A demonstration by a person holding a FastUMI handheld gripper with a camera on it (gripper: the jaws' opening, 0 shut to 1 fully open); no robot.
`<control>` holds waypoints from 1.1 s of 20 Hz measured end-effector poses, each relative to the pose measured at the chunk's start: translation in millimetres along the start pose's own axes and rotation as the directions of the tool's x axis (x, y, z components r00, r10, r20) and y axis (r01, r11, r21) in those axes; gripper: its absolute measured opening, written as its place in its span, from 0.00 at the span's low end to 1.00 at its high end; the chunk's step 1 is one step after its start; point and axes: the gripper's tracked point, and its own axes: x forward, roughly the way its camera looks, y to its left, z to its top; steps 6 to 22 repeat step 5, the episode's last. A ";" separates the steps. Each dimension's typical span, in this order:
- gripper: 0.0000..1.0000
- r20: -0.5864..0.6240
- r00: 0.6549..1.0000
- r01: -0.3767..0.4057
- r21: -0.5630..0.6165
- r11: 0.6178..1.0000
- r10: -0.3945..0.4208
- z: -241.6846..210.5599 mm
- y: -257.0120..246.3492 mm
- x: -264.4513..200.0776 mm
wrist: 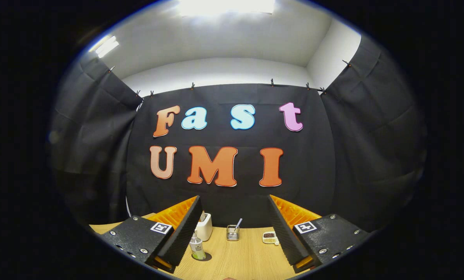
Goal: Take the bottle from table, then pour the juice into the cup, finally place the bottle on the coaster
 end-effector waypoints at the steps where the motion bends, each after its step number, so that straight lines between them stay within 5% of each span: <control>1: 0.98 -0.001 1.000 0.001 0.002 1.000 -0.001 -0.5 -0.5 1.1; 22: 0.98 -0.004 1.000 0.004 0.011 1.000 -0.004 1.3 -3.2 5.4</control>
